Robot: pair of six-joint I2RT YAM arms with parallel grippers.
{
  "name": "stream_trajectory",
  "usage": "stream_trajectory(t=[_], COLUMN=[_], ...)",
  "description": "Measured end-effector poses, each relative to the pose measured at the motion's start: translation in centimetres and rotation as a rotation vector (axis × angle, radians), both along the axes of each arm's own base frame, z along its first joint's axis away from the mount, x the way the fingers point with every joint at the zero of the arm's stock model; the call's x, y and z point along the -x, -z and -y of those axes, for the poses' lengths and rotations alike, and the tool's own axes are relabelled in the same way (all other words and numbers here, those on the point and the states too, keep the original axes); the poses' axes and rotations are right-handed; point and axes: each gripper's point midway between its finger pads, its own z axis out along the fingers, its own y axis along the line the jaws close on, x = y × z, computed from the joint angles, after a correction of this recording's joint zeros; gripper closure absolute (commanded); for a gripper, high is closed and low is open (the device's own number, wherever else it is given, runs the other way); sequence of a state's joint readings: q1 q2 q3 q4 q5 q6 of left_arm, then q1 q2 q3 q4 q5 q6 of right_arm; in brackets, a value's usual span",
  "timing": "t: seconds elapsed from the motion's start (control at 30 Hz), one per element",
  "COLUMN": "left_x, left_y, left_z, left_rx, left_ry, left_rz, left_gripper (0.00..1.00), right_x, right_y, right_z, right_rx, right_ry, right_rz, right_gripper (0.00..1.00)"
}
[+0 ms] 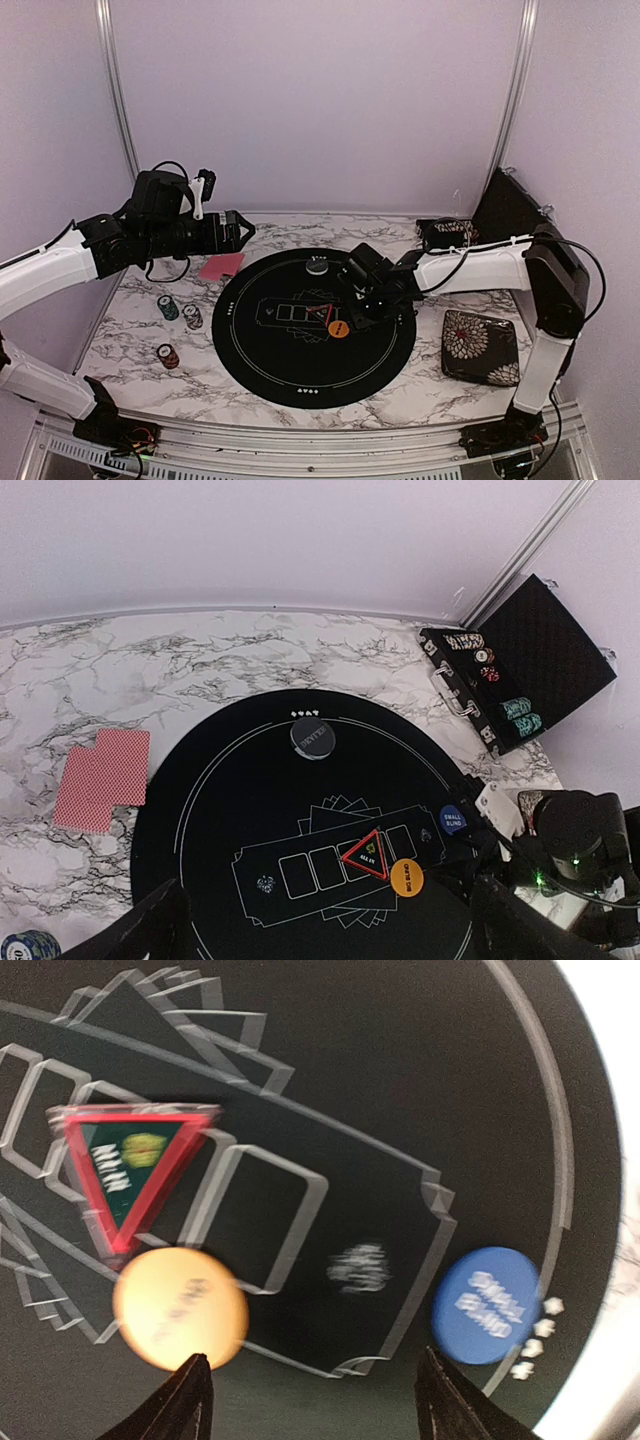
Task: Distribute texas hold em gaming equipment
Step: Move the small blind button to the small blind area.
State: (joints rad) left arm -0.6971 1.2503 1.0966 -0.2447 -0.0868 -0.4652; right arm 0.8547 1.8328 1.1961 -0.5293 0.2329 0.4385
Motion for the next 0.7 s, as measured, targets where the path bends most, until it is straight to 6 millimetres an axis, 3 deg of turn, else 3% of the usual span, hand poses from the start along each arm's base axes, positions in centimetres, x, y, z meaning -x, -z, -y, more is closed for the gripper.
stream_trajectory(t=[0.2,0.5,0.7], left_x=[0.0,0.0,0.0], left_y=[-0.1,-0.1,-0.1], left_z=[0.0,0.0,0.0], left_rx=[0.002,0.005,0.005], left_ry=[-0.001,-0.002,-0.002], left_rz=[0.000,0.002,0.002], left_gripper=[0.01,0.01,0.01], right_x=[1.3,1.0,0.8], right_y=[0.9,1.9,2.4], right_z=[-3.1,-4.9,-5.2], right_rx=[-0.031,-0.046,-0.041], right_ry=[-0.095,-0.117,-0.116], right_rz=[-0.043,-0.069,-0.073], right_gripper=[0.32,0.31,0.36])
